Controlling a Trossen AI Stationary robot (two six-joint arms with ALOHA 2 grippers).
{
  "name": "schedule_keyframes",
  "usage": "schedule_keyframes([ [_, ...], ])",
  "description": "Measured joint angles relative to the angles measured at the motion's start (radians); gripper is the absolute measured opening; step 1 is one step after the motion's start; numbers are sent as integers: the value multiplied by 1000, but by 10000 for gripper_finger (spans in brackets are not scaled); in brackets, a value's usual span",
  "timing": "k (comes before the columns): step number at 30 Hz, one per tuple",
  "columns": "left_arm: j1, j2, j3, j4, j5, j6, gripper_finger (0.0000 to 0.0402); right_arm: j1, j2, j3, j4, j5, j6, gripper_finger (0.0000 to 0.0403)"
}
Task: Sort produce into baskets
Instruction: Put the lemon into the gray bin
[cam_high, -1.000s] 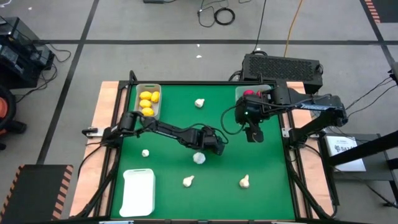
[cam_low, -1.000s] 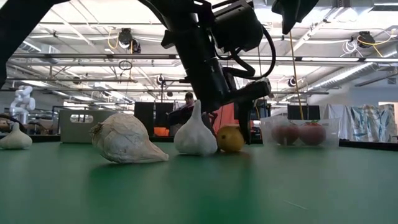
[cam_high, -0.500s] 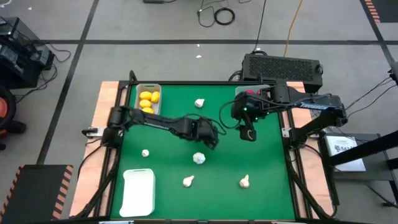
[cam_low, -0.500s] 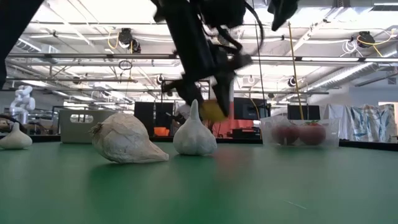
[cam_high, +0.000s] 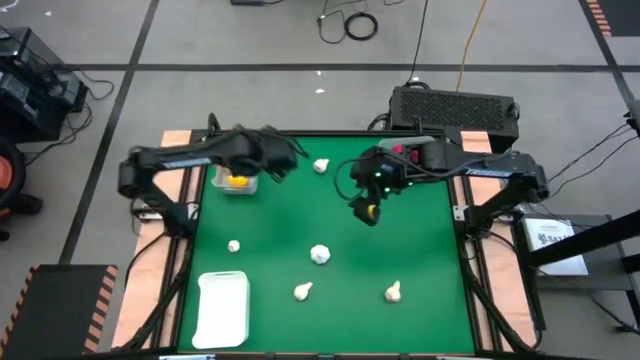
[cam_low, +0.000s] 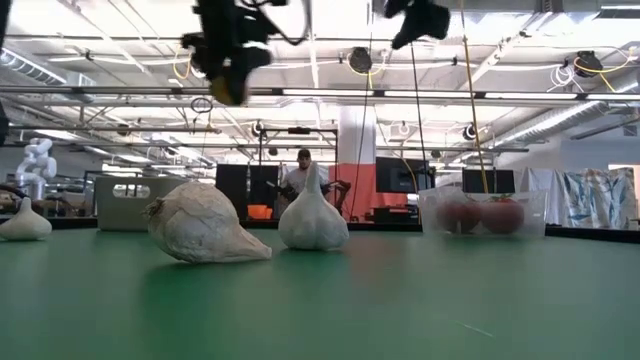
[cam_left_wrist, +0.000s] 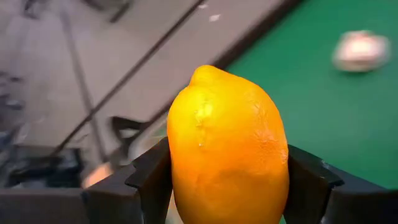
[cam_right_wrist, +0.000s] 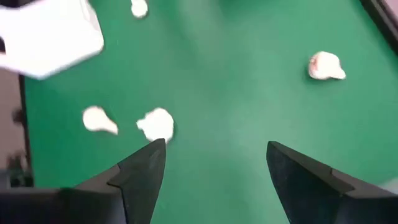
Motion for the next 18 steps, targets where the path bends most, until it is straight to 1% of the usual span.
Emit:
schedule_keyframes([
  [4, 122, -145, -119, 10, -10, 91, 234, 8, 56, 0, 29, 0, 104, 270],
  [7, 220, -248, -235, 59, 28, 162, 234, 23, 102, 0, 37, 1, 172, 270],
  [9, 286, -307, -317, 112, 94, 210, 234, 35, 132, 0, 60, 2, 204, 270],
  [12, 368, -362, -435, 224, 223, 253, 234, 50, 172, -1, 96, 2, 233, 270],
  [14, 407, -377, -506, 278, 291, 258, 235, 56, 194, -2, 129, 0, 246, 270],
  [16, 434, -379, -562, 328, 336, 258, 235, 62, 209, -2, 143, -6, 252, 270],
  [18, 452, -378, -610, 360, 380, 257, 235, 64, 219, -2, 160, -35, 252, 270],
])
